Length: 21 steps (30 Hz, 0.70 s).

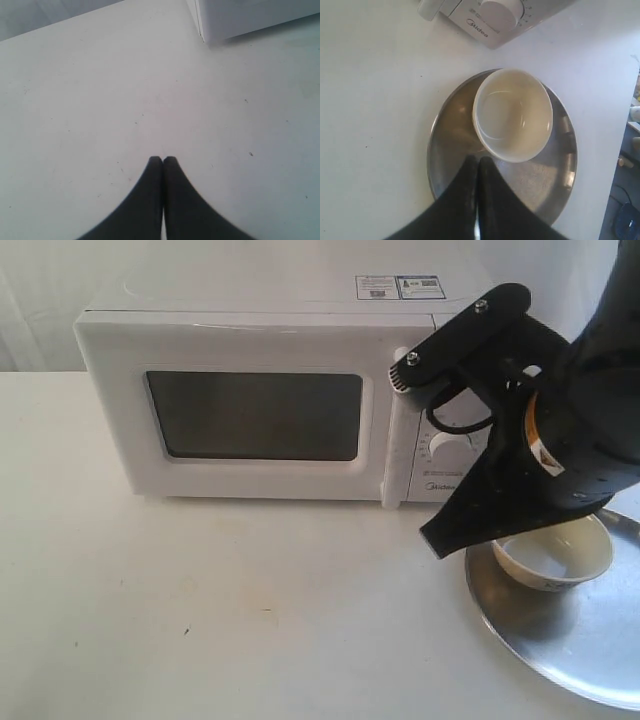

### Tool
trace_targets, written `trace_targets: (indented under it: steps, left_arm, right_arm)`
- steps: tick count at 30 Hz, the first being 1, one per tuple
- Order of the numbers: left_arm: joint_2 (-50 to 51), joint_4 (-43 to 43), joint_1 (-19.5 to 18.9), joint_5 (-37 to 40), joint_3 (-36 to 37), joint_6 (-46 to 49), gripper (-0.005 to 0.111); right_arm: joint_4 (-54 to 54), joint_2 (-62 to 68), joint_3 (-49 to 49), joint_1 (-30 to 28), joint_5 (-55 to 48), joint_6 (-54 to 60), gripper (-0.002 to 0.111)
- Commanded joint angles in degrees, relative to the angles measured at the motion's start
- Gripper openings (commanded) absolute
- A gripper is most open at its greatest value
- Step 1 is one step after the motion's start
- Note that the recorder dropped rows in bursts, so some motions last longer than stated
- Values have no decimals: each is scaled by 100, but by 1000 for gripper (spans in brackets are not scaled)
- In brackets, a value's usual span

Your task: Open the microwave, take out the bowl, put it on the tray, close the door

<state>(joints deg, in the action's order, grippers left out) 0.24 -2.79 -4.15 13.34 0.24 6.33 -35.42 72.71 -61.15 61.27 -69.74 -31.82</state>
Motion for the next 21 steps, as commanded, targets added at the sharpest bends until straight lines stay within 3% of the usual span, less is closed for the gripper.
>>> trace_targets:
  steps: [1,5,8,11,16,21]
  left_arm:
    - [-24,24,21,-6,-24,-10,0]
    - [-24,24,21,-6,-24,-10,0]
    - [-24,24,21,-6,-24,-10,0]
    - [-24,24,21,-6,-24,-10,0]
    - [-24,24,21,-6,-24,-10,0]
    - [-24,24,21,-6,-24,-10,0]
  right_arm:
    - [86,-145,221,-85,-22,-50,0]
    - [570,-481,491,-217,450,-50,0]
    - [1074,-1099,950,-508,1985,-50,0]
    - [2238,-2092,1709,-1041,3855,-50,0]
    - [3542,-4078,3100,-1931,5898,-50,0]
    - [4549,-6175,4381,-2992,6402,-50,0]
